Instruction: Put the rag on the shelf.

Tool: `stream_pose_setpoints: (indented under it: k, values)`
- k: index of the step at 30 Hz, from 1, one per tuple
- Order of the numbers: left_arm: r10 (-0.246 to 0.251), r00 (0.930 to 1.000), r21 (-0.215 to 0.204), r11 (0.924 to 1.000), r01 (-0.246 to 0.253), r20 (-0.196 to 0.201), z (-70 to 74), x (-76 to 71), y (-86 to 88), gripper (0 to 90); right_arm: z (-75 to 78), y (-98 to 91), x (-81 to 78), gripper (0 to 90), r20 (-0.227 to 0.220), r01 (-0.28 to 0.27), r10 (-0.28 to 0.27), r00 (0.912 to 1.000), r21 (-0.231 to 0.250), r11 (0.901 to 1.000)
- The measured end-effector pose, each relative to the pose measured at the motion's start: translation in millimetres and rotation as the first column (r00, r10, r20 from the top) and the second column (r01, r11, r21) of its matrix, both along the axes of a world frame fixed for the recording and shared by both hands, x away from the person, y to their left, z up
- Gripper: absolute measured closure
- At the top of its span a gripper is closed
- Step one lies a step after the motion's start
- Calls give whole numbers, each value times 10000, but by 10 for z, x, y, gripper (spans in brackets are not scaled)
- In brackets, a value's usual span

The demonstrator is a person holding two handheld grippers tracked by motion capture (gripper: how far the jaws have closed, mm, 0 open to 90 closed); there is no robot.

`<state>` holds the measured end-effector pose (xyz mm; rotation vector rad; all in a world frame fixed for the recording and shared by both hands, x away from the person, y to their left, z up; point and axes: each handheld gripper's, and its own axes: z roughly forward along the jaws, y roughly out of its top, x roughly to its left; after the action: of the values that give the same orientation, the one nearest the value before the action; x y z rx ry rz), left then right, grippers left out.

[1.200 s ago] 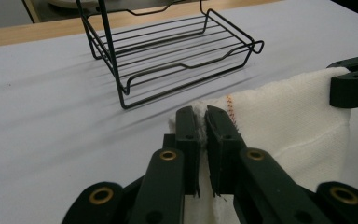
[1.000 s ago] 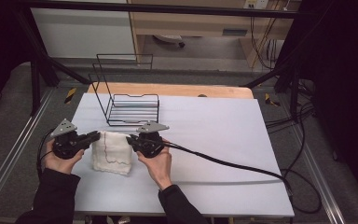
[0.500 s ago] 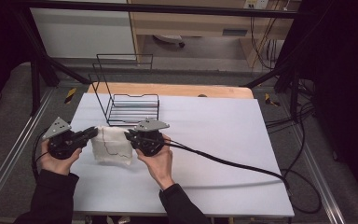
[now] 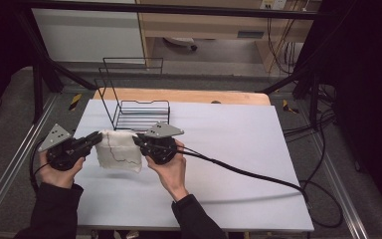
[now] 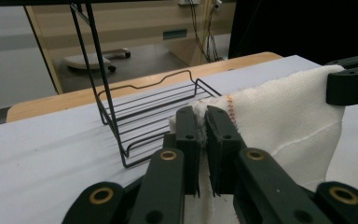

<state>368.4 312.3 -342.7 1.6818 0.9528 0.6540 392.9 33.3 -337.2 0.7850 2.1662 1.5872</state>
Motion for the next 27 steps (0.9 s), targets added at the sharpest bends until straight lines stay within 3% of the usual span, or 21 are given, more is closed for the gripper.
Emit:
stream_pose_setpoints:
  k: [18,27]
  values:
    - [151,9957,-452,9989,-110,912,196,-104,-46,841,252,-61,-41,830,756,-84,71,9971,163,9998]
    - [211,9886,-641,9979,-116,1489,332,-120,-97,841,393,-115,-69,830,1203,-65,13,9927,432,9990]
